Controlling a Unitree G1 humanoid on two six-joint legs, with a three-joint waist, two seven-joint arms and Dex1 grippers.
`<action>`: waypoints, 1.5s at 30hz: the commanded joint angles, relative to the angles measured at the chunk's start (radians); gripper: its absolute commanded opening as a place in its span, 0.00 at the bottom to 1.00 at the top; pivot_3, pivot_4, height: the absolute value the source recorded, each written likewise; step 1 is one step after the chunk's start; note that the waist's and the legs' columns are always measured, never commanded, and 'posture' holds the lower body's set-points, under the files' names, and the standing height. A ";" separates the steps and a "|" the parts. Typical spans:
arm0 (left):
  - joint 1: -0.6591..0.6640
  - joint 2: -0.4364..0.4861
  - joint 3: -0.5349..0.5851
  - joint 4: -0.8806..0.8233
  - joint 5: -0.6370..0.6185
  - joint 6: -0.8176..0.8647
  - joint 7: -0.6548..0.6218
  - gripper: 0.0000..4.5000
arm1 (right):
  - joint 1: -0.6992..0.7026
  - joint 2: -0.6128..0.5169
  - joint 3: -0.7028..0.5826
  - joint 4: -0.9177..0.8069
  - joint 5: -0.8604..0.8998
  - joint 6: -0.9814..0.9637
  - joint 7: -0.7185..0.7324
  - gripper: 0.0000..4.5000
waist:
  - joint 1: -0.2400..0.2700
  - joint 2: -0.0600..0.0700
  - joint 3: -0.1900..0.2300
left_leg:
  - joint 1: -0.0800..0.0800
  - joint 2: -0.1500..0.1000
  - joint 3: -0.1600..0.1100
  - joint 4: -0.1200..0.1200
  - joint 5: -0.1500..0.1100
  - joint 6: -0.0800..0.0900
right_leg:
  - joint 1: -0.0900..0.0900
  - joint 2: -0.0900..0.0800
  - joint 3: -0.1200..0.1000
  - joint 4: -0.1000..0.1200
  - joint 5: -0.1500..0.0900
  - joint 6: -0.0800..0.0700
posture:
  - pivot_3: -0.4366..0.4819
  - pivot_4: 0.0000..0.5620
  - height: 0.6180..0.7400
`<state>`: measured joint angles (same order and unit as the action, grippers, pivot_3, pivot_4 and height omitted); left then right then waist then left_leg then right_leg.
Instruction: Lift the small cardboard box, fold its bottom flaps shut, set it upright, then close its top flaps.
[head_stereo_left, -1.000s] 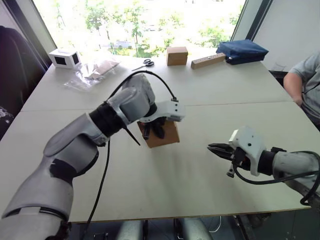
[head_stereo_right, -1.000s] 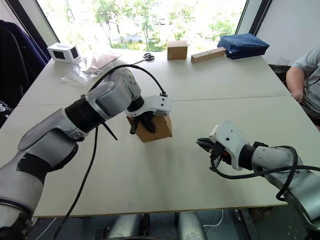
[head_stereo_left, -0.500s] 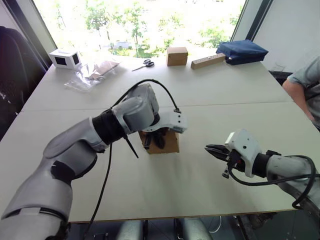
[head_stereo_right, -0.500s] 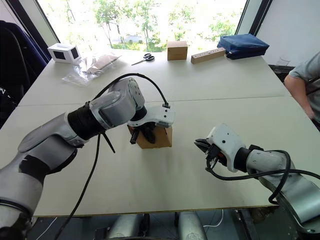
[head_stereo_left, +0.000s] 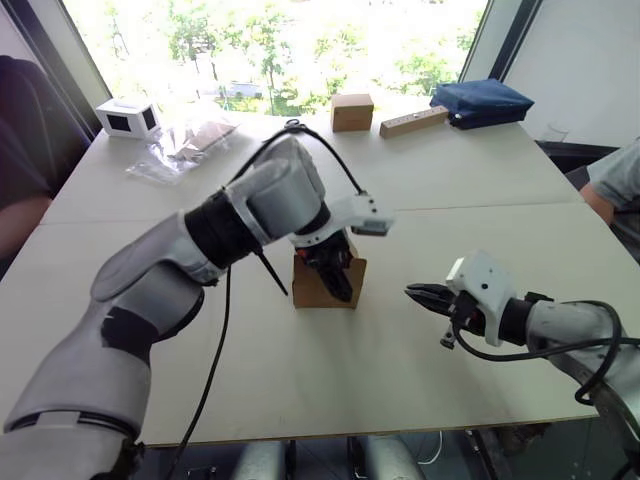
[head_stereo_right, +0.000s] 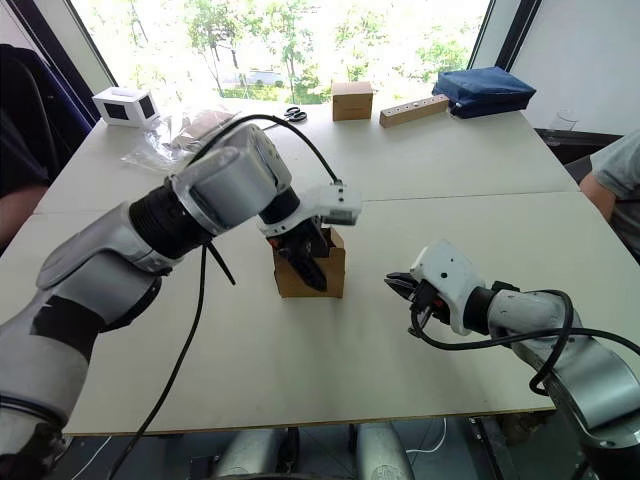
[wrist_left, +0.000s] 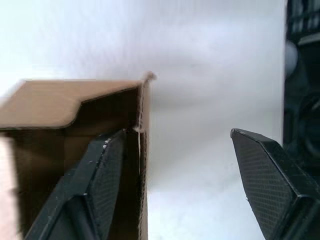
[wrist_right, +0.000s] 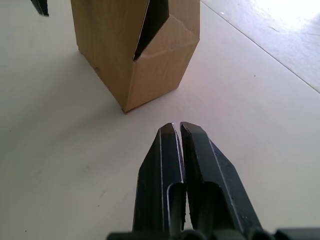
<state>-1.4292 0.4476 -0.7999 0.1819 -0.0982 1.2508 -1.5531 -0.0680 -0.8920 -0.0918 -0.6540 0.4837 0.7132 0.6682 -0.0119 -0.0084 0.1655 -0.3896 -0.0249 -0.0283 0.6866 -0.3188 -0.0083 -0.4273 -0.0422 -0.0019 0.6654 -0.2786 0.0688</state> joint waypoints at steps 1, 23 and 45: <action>-0.022 0.048 0.127 -0.009 -0.090 0.079 0.013 0.77 | -0.050 0.005 -0.025 0.023 0.024 -0.019 0.038 0.03 | -0.002 0.000 0.000 | 0.000 0.000 0.000 0.000 0.000 0.000 | 0.000 0.000 0.000 0.000 0.000 0.000 | 0.48 0.27 1.00; 0.808 0.081 1.113 -0.417 -0.361 -0.231 0.584 0.02 | -0.263 0.097 -0.116 0.329 0.180 -0.044 0.165 0.00 | 0.008 0.002 -0.001 | 0.000 0.000 0.000 0.003 0.004 -0.007 | 0.000 -0.003 0.000 0.003 0.000 0.000 | 0.48 0.27 1.00; 0.816 0.103 0.781 -0.240 -0.338 -0.561 0.506 0.02 | -0.493 0.215 0.185 0.453 -0.023 -0.130 0.247 0.00 | 0.022 0.002 -0.001 | 0.000 0.000 0.000 0.004 0.001 -0.002 | 0.000 -0.003 0.000 0.003 0.001 0.000 | 0.48 0.27 1.00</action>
<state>-0.5996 0.5464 -0.0135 -0.0431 -0.4253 0.7114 -1.0358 -0.5434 -0.6829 0.1034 -0.1901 0.4710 0.6025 0.9105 0.0104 -0.0062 0.1640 -0.3896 -0.0254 -0.0279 0.6902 -0.3176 -0.0108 -0.4277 -0.0455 -0.0017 0.6680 -0.2780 0.0687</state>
